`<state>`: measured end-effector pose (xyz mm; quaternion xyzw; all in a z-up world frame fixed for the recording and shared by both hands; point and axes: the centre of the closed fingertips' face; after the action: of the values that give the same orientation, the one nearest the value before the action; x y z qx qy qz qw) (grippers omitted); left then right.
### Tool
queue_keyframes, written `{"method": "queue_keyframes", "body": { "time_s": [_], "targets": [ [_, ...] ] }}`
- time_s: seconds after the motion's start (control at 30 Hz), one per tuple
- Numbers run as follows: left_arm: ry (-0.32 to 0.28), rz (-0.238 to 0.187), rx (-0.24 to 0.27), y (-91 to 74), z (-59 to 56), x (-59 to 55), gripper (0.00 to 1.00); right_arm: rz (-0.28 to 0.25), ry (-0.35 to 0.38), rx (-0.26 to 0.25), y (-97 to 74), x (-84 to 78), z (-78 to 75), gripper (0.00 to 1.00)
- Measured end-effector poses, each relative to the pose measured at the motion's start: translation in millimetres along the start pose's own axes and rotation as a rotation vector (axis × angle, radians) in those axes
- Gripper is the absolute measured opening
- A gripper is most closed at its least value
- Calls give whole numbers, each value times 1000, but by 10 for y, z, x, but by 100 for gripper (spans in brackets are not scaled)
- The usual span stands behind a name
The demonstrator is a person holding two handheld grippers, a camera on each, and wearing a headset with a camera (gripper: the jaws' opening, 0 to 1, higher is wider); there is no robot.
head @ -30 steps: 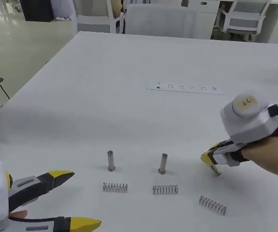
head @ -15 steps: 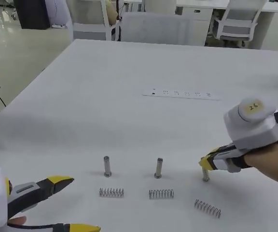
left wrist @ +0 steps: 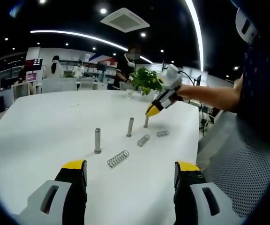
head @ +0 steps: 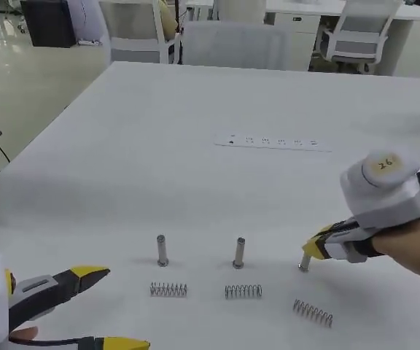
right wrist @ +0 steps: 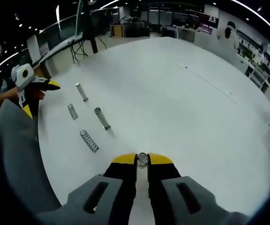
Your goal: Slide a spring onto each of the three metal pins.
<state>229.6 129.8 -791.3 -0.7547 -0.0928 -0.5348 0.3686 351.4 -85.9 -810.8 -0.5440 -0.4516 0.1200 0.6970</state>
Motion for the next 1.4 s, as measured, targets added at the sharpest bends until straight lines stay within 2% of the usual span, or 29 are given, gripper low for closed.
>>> {"method": "queue_keyframes", "body": {
  "time_s": [0.37,0.93,1.4],
  "targets": [
    [0,1,-6,34,-17,-5,72,15,-17,-3,-14,-34,11,5],
    [-3,0,-5,33,-19,-19,72,3,-31,3,-13,-39,30,6],
    [3,-2,-8,36,-21,-5,72,-13,-52,-1,-49,-38,29,17]
  ]
}}
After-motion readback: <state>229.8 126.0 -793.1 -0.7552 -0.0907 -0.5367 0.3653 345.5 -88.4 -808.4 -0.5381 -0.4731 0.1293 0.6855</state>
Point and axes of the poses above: the centre of the closed fingertips' face, and the gripper's own axes: y roughly forward along the fingers, z roughly to its left, x roughly out of its top, and after that the axes turned 9 degrees about z, right-handed
